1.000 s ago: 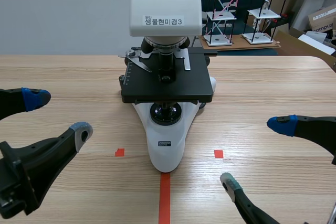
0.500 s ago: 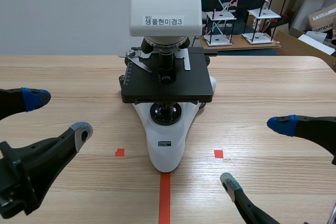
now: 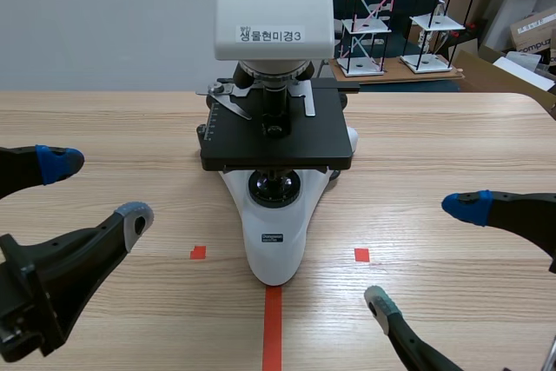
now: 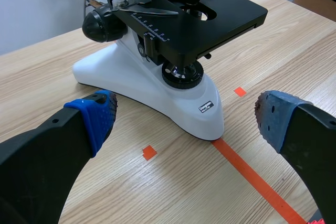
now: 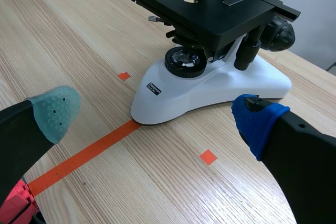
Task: Return to the home posture
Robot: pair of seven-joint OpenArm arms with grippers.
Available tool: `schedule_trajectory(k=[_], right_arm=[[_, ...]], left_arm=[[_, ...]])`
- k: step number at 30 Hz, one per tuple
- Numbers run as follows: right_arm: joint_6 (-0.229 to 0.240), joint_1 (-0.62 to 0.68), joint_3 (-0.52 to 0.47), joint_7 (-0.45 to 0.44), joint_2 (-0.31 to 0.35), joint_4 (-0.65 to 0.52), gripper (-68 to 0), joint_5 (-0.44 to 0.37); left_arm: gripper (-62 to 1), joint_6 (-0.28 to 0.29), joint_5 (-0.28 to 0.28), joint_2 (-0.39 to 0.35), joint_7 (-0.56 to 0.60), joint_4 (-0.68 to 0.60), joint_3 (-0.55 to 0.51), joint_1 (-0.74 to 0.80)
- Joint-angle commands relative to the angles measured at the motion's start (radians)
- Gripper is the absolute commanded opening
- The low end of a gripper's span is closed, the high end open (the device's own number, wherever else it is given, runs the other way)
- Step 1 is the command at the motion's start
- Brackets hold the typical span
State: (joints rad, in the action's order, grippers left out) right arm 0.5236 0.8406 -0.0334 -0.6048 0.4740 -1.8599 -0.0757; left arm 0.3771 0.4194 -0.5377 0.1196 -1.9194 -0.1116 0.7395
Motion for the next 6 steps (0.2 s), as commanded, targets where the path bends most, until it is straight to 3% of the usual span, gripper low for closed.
schedule_trajectory(k=[1,6], right_arm=[[-0.003,-0.01,-0.013,-0.019,0.002,-0.006,-3.3,-0.011],[-0.003,-0.01,-0.013,-0.019,0.002,-0.006,-3.3,-0.011]], left_arm=[[-5.6,0.002,0.004,0.003,0.01,-0.006,-0.008,0.005],[-5.6,0.002,0.004,0.003,0.01,-0.006,-0.008,0.005]])
